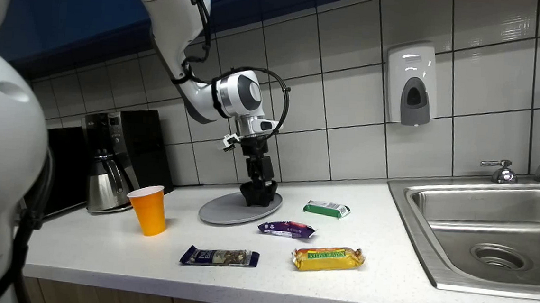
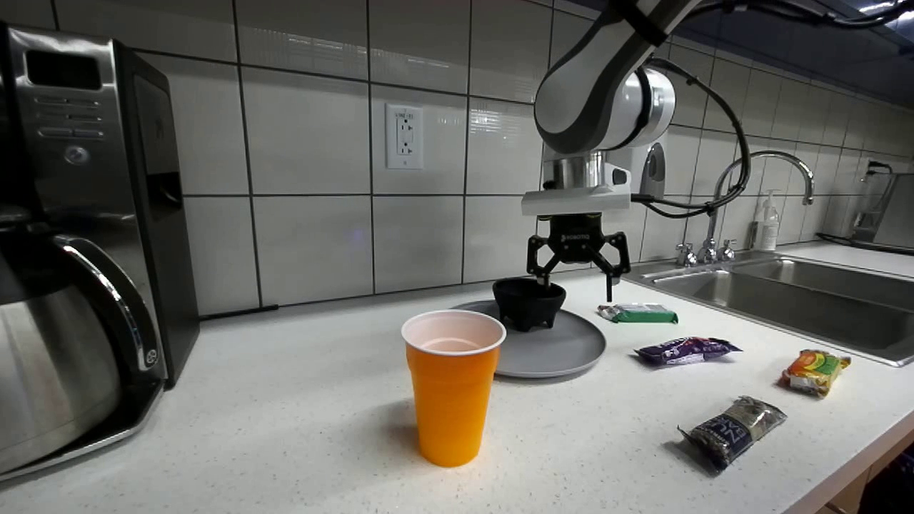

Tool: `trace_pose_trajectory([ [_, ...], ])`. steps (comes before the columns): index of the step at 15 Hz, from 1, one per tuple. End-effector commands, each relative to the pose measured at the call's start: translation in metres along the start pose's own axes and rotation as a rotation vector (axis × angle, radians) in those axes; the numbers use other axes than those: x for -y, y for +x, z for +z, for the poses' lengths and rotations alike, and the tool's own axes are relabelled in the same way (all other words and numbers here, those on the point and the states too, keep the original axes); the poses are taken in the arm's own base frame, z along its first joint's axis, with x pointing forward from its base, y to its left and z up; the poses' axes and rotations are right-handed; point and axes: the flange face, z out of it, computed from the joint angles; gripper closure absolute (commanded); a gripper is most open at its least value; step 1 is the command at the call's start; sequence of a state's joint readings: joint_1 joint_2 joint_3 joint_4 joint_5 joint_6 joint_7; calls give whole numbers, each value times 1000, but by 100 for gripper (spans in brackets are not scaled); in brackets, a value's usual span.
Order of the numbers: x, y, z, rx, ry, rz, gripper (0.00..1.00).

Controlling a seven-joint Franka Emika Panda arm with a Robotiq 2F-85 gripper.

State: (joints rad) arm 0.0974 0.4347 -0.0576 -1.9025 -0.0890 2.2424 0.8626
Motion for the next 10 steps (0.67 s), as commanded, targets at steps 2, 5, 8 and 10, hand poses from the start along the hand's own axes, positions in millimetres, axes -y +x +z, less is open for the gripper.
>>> trace_pose_trajectory([
  [2, 9, 9, 0, -27, -11, 25, 26],
  [5, 10, 10, -1, -31, -10, 23, 51],
  [8, 11, 10, -2, -38, -10, 24, 73],
  [10, 11, 9, -4, -41, -8, 21, 88],
])
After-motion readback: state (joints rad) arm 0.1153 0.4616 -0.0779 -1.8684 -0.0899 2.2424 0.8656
